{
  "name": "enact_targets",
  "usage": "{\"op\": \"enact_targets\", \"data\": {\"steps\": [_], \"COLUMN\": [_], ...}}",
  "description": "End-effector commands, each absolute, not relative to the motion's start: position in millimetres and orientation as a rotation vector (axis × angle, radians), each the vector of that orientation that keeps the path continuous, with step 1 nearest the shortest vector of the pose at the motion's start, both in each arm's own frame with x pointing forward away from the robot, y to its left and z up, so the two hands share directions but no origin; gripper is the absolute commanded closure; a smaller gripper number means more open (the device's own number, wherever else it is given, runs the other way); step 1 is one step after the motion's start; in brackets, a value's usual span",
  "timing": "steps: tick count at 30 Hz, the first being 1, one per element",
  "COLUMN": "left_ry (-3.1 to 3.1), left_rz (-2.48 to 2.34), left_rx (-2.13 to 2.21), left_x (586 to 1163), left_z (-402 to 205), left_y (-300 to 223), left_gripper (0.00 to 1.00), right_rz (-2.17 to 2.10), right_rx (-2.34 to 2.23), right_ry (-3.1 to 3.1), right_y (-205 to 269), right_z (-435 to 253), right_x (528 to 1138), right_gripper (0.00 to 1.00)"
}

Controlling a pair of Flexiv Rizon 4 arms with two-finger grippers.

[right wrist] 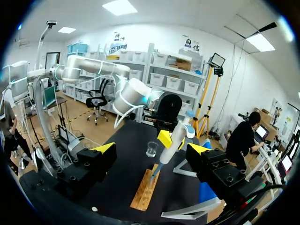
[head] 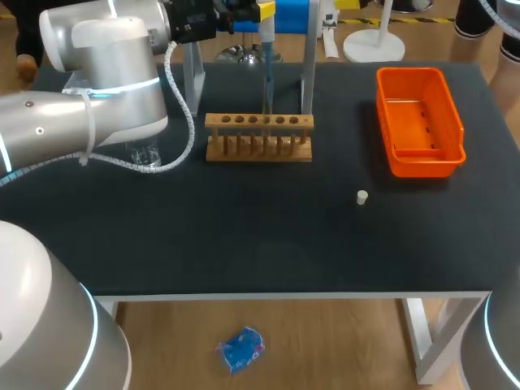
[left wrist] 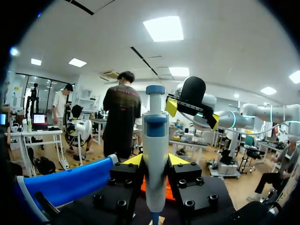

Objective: Invert the test tube, pick up the pipette, mount the tip to pipette, aspirate from beaker and dispense into the tube, eject the tip, return the pipette, and cap with the stopper.

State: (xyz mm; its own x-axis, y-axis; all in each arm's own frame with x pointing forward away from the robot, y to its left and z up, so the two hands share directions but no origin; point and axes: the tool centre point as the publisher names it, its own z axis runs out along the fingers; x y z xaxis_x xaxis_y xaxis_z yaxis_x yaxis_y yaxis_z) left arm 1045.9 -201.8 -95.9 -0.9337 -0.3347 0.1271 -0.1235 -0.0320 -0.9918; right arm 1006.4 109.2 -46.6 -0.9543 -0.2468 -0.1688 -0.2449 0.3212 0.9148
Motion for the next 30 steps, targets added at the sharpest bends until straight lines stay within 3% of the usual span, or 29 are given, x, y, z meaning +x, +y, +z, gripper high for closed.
{"op": "enact_targets", "data": {"steps": [1,26,27,28,30], "left_ry": [2.068,2.068,2.068,2.068,2.068], "left_rz": [-2.097,-2.097,-2.097,-2.097,-2.097], "left_rx": [-0.498,-0.498,-0.498,-0.498,-0.498], "left_x": [1044.9,1044.9,1044.9,1044.9,1044.9], "left_z": [-96.2,-96.2,-96.2,-96.2,-96.2], "left_y": [-202.4,-202.4,-202.4,-202.4,-202.4], "left_gripper": [1.0,1.0,1.0,1.0,1.0], "right_rz": [-1.713,-1.73,-1.751,-1.765,-1.789], "right_rx": [0.392,0.308,0.315,0.324,0.341], "right_ry": [-2.526,-2.411,-2.397,-2.388,-2.374], "right_y": [110.6,136.3,138.0,139.3,142.8], "right_z": [-52.3,-26.6,-24.0,-21.4,-16.0], "right_x": [1012.9,1043.7,1043.6,1043.8,1043.3], "right_gripper": [0.0,0.0,0.19,0.51,0.7]}}
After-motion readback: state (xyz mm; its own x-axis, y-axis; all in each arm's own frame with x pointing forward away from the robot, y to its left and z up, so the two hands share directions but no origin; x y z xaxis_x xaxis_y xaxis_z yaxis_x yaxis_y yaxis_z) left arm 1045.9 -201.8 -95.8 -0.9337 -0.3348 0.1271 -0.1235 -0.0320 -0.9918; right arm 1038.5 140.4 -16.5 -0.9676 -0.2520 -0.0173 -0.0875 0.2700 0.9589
